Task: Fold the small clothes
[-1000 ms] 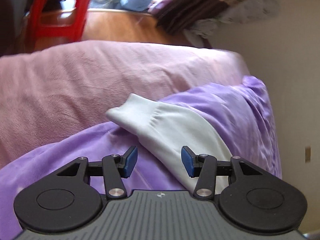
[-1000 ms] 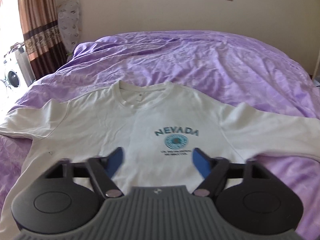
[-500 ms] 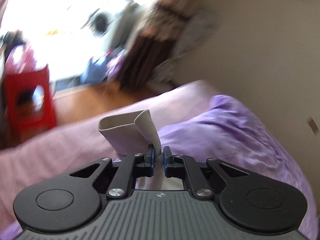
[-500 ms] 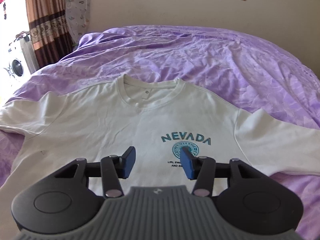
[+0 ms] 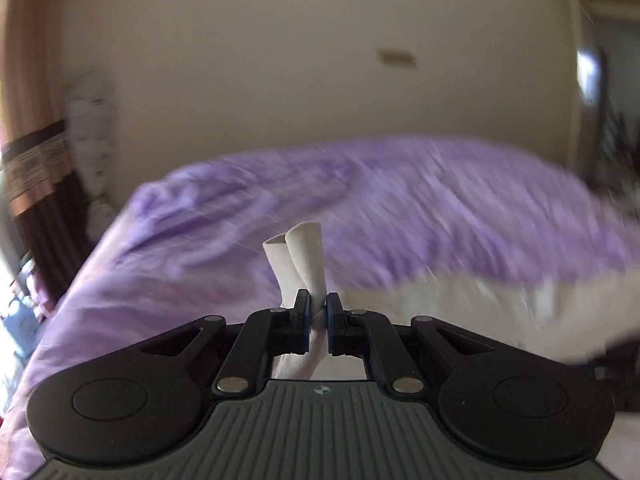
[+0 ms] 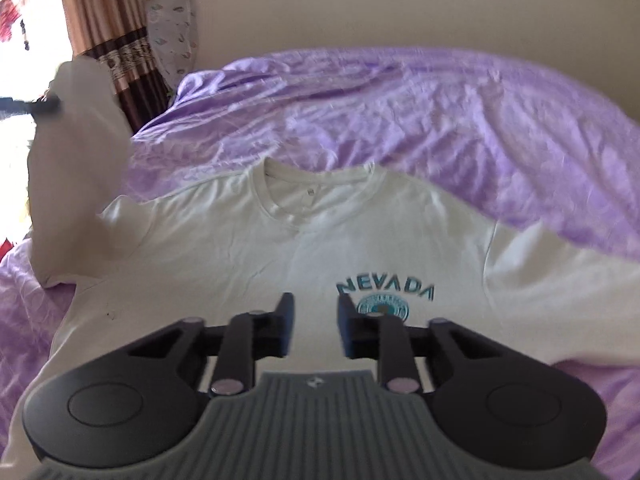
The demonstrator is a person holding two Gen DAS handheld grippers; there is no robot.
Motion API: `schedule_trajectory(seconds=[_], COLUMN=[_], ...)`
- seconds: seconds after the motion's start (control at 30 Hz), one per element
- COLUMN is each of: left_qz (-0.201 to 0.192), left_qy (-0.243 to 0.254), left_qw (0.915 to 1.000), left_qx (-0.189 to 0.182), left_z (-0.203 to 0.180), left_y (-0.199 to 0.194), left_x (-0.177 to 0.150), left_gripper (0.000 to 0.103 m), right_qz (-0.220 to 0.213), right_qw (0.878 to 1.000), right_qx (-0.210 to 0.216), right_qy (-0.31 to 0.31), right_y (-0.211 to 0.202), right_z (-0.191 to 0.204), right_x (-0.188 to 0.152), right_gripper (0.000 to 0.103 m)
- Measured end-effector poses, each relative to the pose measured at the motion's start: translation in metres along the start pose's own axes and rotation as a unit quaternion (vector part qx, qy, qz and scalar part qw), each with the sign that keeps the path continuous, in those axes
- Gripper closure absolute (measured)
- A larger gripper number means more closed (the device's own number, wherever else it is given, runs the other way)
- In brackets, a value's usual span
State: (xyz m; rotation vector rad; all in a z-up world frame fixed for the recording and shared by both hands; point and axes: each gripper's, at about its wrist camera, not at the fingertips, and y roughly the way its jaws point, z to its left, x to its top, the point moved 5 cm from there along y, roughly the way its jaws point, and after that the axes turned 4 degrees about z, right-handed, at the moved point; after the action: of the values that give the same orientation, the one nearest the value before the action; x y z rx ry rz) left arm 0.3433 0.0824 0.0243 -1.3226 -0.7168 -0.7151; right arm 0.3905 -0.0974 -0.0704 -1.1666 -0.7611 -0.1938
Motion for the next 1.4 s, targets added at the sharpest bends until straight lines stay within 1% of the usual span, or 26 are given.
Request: schedule_trajectory(seconds=[0.1,0.17,0.2,0.23,0.3,0.33,0.37,0.4,0.43,0.5,0.53,0.57,0.63,0.67,0.7,0.77,0.87,0.93,0.97,1.0,1.07,1.17,1.2,1.27,1.33,1.4], left_qz=[0.048,0.084,0.104,0.118,0.143,0.154,0.160,0.160,0.160,0.155,0.150,0.145,0.131,0.133,0.142,0.159,0.173,0.176,0.177,0.178,0.177,0.173,0.172,0.176,0.177,0.173], left_qy=[0.035,0.037,0.030,0.020,-0.003,-0.013,-0.024,-0.030,-0.033,-0.032,-0.029,-0.026,-0.021,-0.021,-0.029,-0.052,-0.073,-0.085,-0.091,-0.098,-0.109,-0.113,-0.116,-0.120,-0.118,-0.115], left_qw=[0.9980,0.9946,0.9916,0.9884,0.9799,0.9746,0.9699,0.9667,0.9636,0.9611,0.9637,0.9690,0.9805,0.9835,0.9841,0.9822,0.9802,0.9791,0.9784,0.9775,0.9767,0.9772,0.9769,0.9756,0.9760,0.9769], left_qx=[-0.023,-0.049,-0.071,-0.094,-0.139,-0.162,-0.182,-0.197,-0.212,-0.227,-0.219,-0.198,-0.145,-0.121,-0.104,-0.085,-0.062,-0.055,-0.055,-0.055,-0.055,-0.051,-0.051,-0.051,-0.048,-0.049], left_z=[-0.042,-0.056,-0.061,-0.063,-0.060,-0.057,-0.053,-0.048,-0.042,-0.027,-0.018,-0.011,0.012,0.024,0.035,0.054,0.072,0.083,0.087,0.089,0.094,0.099,0.100,0.100,0.099,0.099], left_y=[0.038,0.058,0.063,0.067,0.070,0.070,0.067,0.061,0.054,0.040,0.038,0.038,0.034,0.034,0.036,0.040,0.044,0.042,0.043,0.044,0.044,0.042,0.042,0.044,0.045,0.041], left_x=[-0.040,-0.065,-0.080,-0.089,-0.104,-0.109,-0.112,-0.113,-0.114,-0.115,-0.115,-0.113,-0.110,-0.110,-0.113,-0.120,-0.134,-0.143,-0.147,-0.149,-0.153,-0.156,-0.159,-0.162,-0.164,-0.161], left_gripper=[0.096,0.096,0.095,0.093,0.080,0.069,0.062,0.059,0.052,0.049,0.049,0.049,0.049,0.050,0.052,0.061,0.067,0.071,0.074,0.074,0.077,0.080,0.080,0.080,0.080,0.080], right_qz=[0.023,0.033,0.036,0.038,0.043,0.045,0.047,0.050,0.052,0.056,0.057,0.058,0.060,0.063,0.068,0.081,0.098,0.110,0.114,0.115,0.103,0.061,0.056,0.074,0.110,0.140], right_qw=[0.999,0.998,0.998,0.998,0.997,0.996,0.995,0.994,0.992,0.988,0.987,0.986,0.984,0.984,0.982,0.979,0.977,0.975,0.975,0.975,0.975,0.976,0.976,0.975,0.976,0.969], right_qx=[0.012,0.022,0.026,0.031,0.040,0.046,0.054,0.063,0.074,0.096,0.104,0.112,0.122,0.127,0.132,0.137,0.139,0.143,0.140,0.139,0.140,0.161,0.168,0.167,0.152,0.155], right_qy=[0.027,0.039,0.044,0.048,0.056,0.061,0.068,0.078,0.088,0.104,0.109,0.111,0.112,0.112,0.115,0.124,0.125,0.129,0.131,0.131,0.138,0.132,0.129,0.122,0.115,0.128], right_y=[0.018,0.027,0.029,0.031,0.035,0.037,0.038,0.040,0.041,0.044,0.046,0.048,0.055,0.060,0.066,0.079,0.095,0.104,0.107,0.107,0.098,0.064,0.054,0.047,0.058,0.070], right_z=[-0.008,-0.009,-0.010,-0.010,-0.010,-0.010,-0.010,-0.009,-0.008,-0.004,-0.002,0.002,0.009,0.012,0.015,0.020,0.026,0.028,0.028,0.029,0.027,0.028,0.030,0.032,0.032,0.030], right_x=[-0.007,-0.014,-0.017,-0.020,-0.022,-0.023,-0.023,-0.022,-0.021,-0.017,-0.014,-0.012,-0.007,-0.006,-0.005,-0.008,-0.017,-0.024,-0.026,-0.028,-0.027,-0.019,-0.020,-0.031,-0.051,-0.067], right_gripper=[0.086,0.082,0.079,0.073,0.070,0.069,0.067,0.062,0.059,0.059,0.059,0.059,0.060,0.060,0.061,0.062,0.067,0.073,0.081,0.101,0.102,0.102,0.103,0.103,0.102,0.097])
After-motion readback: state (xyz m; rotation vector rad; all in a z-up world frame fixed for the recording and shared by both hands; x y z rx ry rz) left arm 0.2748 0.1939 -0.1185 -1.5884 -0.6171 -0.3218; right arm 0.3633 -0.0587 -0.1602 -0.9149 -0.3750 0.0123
